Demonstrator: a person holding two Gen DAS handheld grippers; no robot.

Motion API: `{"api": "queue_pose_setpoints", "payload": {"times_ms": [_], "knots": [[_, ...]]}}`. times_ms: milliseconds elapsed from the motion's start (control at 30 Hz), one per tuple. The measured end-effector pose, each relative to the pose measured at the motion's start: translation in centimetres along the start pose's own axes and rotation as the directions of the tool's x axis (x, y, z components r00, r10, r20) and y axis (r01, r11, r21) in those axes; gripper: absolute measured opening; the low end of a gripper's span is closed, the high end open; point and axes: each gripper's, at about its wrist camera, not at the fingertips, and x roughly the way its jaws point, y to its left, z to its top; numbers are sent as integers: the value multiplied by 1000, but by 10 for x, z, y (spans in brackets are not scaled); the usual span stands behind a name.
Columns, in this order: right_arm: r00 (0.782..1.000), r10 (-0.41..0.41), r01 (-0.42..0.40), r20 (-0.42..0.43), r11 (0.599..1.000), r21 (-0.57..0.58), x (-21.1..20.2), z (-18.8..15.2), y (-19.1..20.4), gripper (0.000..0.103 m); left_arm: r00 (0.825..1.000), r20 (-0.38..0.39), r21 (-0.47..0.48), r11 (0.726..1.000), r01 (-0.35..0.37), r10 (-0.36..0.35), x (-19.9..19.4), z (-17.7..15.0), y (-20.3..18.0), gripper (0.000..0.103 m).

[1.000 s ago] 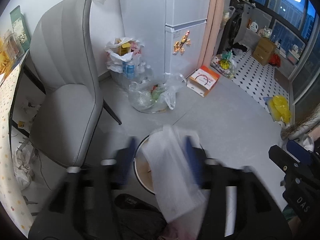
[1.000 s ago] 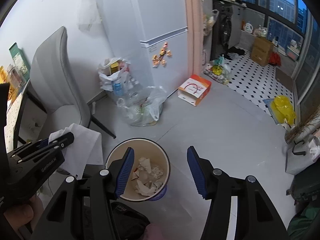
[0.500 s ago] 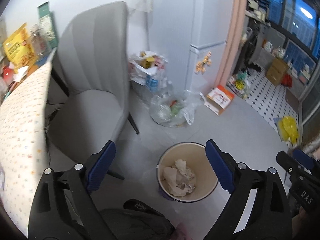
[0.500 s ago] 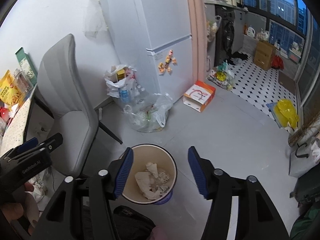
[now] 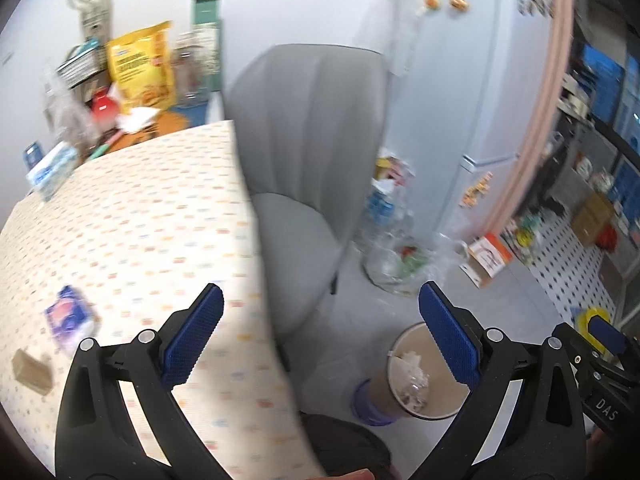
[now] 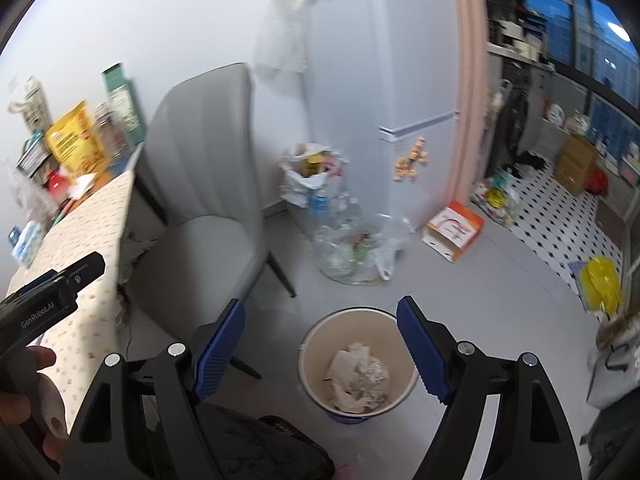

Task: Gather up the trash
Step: 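Move both open grippers back over the table, then grasp the small cardboard box with the left gripper while the right grasps the blue tissue packet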

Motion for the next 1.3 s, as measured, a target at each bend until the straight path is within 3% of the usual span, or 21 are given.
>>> {"api": "queue_pose_setpoints", "payload": {"times_ms": [367, 700, 1133, 1300], "knots": [[994, 107, -104, 13, 982, -158, -23, 3, 108, 77, 992, 47, -135, 985, -110, 117, -41, -7, 102, 97], [978, 207, -201, -12, 933, -300, -41, -11, 188, 78, 968, 36, -284, 931, -229, 249, -77, -38, 191, 97], [950, 309, -301, -53, 855, -422, -62, -40, 269, 78, 936, 15, -384, 866, -321, 353, -120, -76, 258, 97], [946, 318, -314, -70, 839, -445, -65, -50, 284, 78, 937, 0, -417, 852, -317, 348, -121, -89, 274, 97]]}}
